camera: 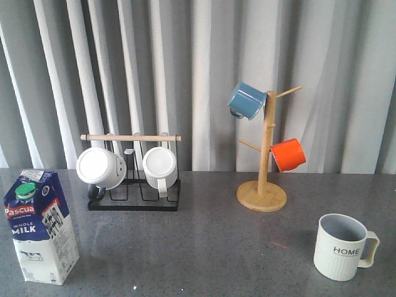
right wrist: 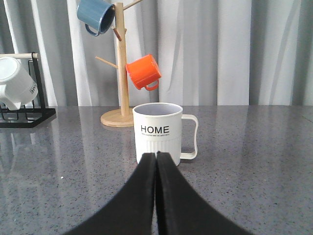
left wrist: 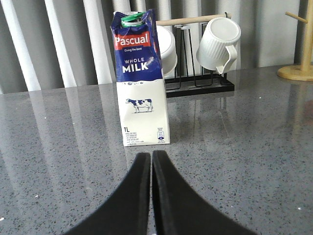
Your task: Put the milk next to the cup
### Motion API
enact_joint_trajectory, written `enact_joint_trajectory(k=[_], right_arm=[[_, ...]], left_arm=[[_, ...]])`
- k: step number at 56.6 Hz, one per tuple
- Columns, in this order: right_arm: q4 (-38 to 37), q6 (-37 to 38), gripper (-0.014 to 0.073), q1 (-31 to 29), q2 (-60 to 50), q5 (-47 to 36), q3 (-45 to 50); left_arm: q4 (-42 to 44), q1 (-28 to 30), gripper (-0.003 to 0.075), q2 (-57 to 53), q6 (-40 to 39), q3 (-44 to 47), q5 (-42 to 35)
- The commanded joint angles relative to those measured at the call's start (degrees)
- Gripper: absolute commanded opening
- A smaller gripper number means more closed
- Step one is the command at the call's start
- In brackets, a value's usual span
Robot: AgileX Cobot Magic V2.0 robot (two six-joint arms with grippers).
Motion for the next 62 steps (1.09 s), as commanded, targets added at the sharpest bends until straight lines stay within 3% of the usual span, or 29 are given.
enact_joint_trajectory(k=[1, 35, 49, 56, 62], right_arm=[[-0.2, -0.3, -0.0008, -0.3, -1.0, -4.3, 0.6], [-0.2, -0.3, -0.0008, -0.3, -1.0, -4.3, 0.6], [-0.2, -0.3, -0.0008, -0.3, -1.0, -5.3, 0.5], [2.0, 1.5, -0.0008, -0.3, -1.0, -13.1, 0.0], [2.5, 2.0, -0.0008, -0.3, -1.0, -24.5, -3.8]], left_arm=[[-0.1, -0.1, -0.0006, -0.6, -0.6, -1.3, -4.1], [-0.1, -0.1, -0.0006, -0.6, -0.6, -1.3, -4.1], [2.9, 0.0, -0.0006, -0.6, 5.1, -1.3, -5.8], [2.8, 0.0, -0.0006, -0.6, 3.7, -1.8, -17.7], [2.6, 0.0, -0.0006, -0.6, -0.3, -4.3, -36.9]])
